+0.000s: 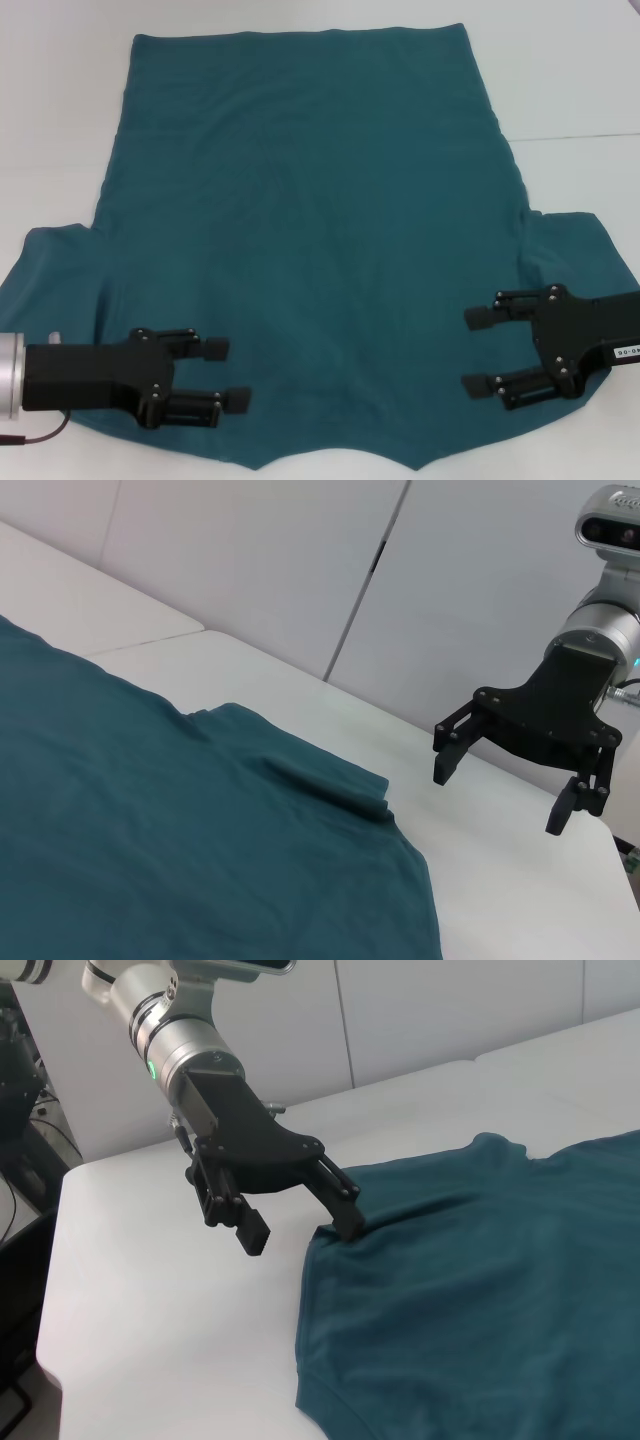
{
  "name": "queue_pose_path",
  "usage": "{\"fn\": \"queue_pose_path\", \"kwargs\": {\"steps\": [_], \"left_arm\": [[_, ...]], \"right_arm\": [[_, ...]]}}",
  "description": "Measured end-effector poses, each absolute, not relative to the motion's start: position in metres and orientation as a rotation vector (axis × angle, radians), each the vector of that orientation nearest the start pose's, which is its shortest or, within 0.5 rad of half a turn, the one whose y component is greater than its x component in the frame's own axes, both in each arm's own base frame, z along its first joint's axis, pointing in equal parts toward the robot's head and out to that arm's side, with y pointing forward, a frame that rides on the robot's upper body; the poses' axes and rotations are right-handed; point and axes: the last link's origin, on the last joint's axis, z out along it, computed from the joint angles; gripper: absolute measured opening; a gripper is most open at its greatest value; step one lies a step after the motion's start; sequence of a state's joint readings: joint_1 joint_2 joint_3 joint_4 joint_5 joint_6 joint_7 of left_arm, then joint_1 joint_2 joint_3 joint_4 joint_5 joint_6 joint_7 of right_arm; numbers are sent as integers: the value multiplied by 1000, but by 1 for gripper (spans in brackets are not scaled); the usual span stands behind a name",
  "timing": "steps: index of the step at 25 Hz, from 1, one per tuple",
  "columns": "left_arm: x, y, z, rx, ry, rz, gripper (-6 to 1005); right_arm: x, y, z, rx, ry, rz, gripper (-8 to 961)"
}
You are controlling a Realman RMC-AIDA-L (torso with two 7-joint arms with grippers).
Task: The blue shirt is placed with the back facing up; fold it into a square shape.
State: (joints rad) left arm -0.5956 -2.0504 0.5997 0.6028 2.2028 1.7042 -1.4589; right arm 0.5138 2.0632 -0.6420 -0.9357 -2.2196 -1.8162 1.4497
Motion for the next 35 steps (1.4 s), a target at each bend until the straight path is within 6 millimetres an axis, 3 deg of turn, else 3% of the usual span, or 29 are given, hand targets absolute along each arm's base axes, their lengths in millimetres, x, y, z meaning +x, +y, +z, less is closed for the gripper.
{"fn": "queue_pose_path", "kwargs": {"steps": [18, 28, 35], "left_arm": [[-259, 319, 2, -2913, -782, -633, 827], [-259, 327, 40, -2808, -1040, -507, 819], [-272, 329, 79, -2602, -1319, -439, 813]], "right_arm": [[260, 312, 43, -2926, 469, 442, 883], [256, 313, 42, -2942, 452, 440, 883], [254, 314, 42, -2950, 451, 437, 883]]}}
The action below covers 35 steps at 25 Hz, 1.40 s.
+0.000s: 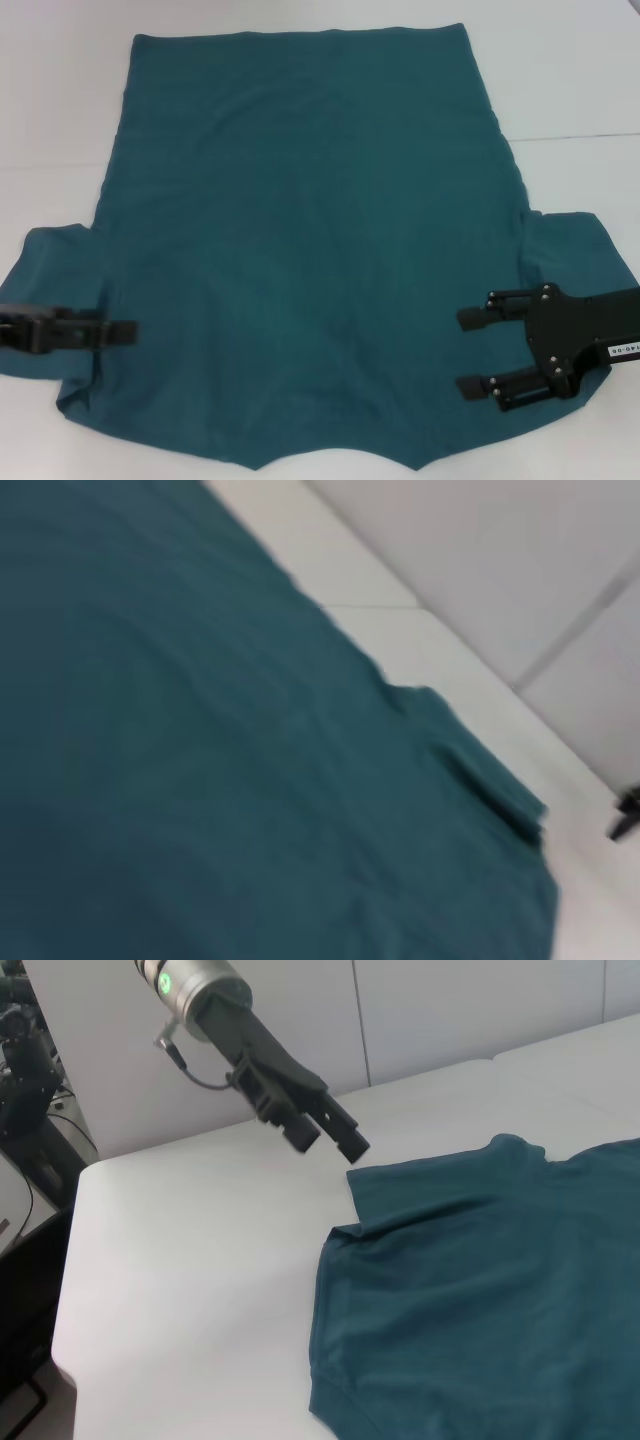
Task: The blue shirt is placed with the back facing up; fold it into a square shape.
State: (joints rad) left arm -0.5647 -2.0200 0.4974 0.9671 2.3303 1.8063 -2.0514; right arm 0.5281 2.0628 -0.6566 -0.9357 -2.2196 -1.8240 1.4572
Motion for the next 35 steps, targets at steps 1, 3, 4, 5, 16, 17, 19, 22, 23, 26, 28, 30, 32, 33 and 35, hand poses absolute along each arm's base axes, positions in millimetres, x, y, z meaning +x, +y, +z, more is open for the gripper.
{"fn": "queue_pose_path", "kwargs": {"steps": [1, 3, 4, 5, 16, 17, 19, 22, 23, 26, 28, 30, 32, 33, 35], "left_arm": [[-275, 329, 86, -2570, -1347, -420, 813], [-280, 330, 96, -2512, -1388, -389, 811], [-282, 330, 102, -2478, -1402, -377, 810], [-286, 330, 109, -2432, -1421, -361, 809], [-307, 331, 120, -2243, -1563, -182, 806], [-309, 332, 119, -2225, -1569, -170, 806], [-312, 333, 119, -2196, -1576, -155, 806], [-317, 334, 119, -2162, -1584, -130, 806], [-319, 335, 119, -2151, -1585, -123, 805], [-322, 337, 119, -2126, -1579, -119, 805], [-324, 339, 118, -2112, -1577, -121, 805], [-326, 341, 117, -2097, -1574, -121, 805], [-328, 343, 116, -2086, -1571, -121, 804], [-329, 344, 115, -2081, -1569, -120, 804], [-330, 346, 114, -2073, -1568, -116, 804]], "right_arm": [[255, 314, 42, -2948, 451, 436, 883], [255, 315, 42, -2945, 452, 434, 883], [255, 315, 42, -2945, 451, 434, 883], [255, 315, 42, -2945, 452, 433, 883], [253, 316, 44, -2945, 449, 429, 885], [252, 316, 44, -2946, 447, 430, 885], [251, 317, 43, -2948, 442, 432, 884], [250, 317, 42, -2950, 438, 431, 884], [250, 318, 42, -2951, 437, 429, 884], [249, 319, 42, -2951, 434, 426, 884], [249, 319, 40, -2953, 432, 422, 884], [248, 319, 39, -2956, 428, 418, 884], [248, 320, 38, -2955, 426, 413, 884], [247, 320, 37, -2953, 426, 411, 884], [247, 321, 37, -2951, 426, 410, 884]]}}
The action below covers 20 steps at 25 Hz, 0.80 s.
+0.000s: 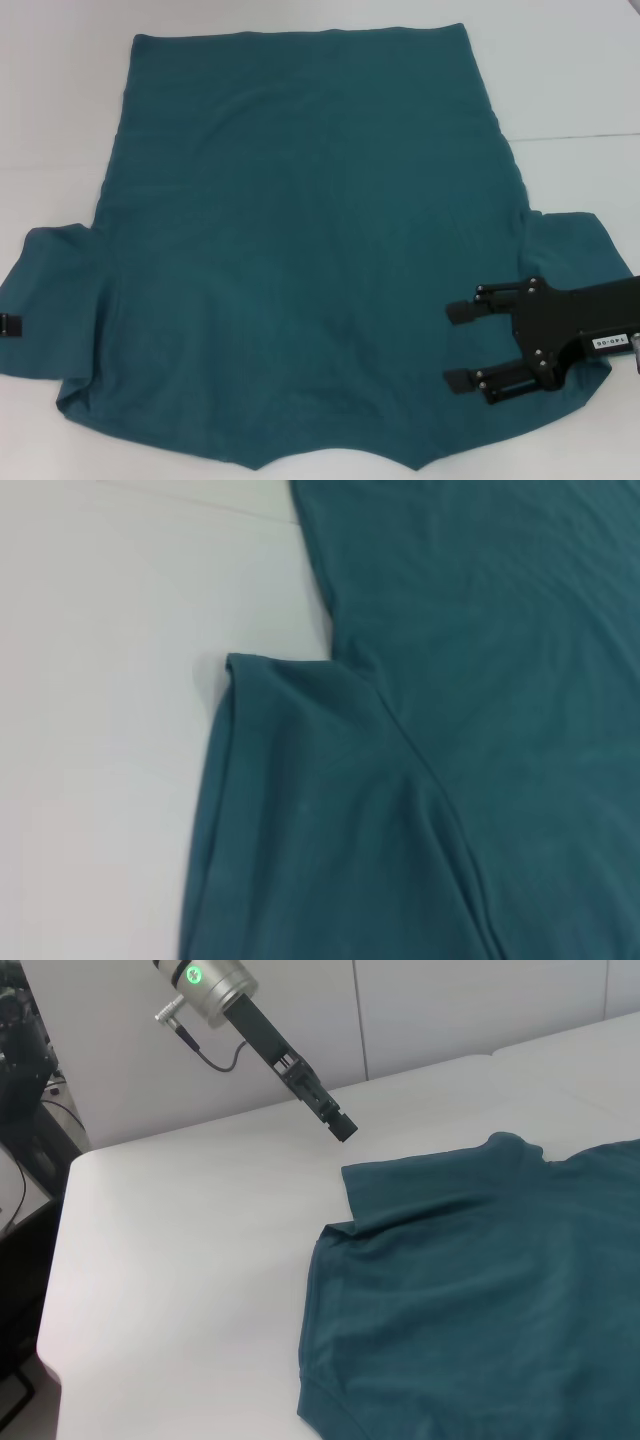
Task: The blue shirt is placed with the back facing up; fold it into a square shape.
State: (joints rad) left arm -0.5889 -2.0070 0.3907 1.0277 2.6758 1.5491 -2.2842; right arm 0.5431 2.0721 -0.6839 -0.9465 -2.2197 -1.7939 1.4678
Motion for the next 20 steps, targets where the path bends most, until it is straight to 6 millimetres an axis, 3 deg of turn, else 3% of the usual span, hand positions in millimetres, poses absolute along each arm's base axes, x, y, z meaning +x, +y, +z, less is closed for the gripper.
{"fn": "queue_pose_path", "kwargs": {"steps": [20], "left_arm": [[-354, 352, 104, -1956, -1546, -6, 802]], "right_arm": [[246, 319, 34, -2970, 434, 410, 883]]}}
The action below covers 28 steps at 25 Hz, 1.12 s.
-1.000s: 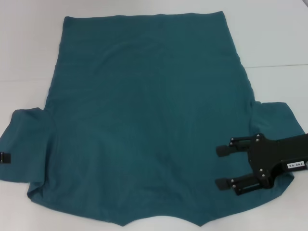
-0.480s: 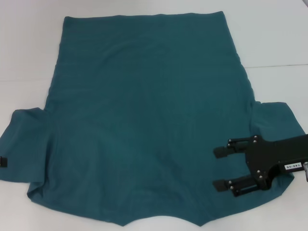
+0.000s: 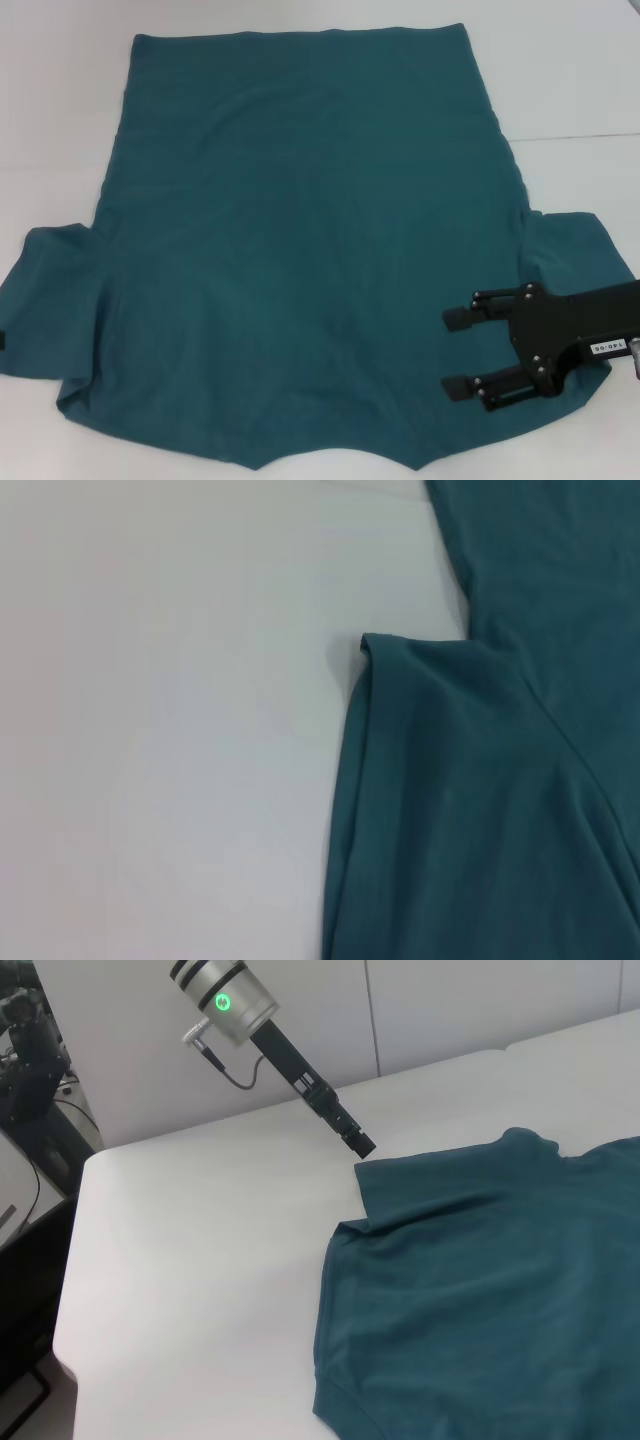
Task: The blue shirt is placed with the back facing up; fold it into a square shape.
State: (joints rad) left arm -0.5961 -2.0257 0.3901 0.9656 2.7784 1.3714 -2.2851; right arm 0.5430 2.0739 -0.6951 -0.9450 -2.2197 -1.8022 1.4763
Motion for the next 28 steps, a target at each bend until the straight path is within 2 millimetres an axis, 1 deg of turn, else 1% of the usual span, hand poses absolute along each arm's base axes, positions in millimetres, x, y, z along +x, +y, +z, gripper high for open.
{"fn": "queue_pose_path", "kwargs": {"steps": [20, 28], "left_arm": [[-368, 353, 96, -1899, -1539, 27, 800], [-368, 354, 92, -1904, -1540, 27, 799]], "right_arm": [[248, 319, 33, -2966, 444, 410, 883], [248, 318, 32, -2967, 446, 412, 882]]}}
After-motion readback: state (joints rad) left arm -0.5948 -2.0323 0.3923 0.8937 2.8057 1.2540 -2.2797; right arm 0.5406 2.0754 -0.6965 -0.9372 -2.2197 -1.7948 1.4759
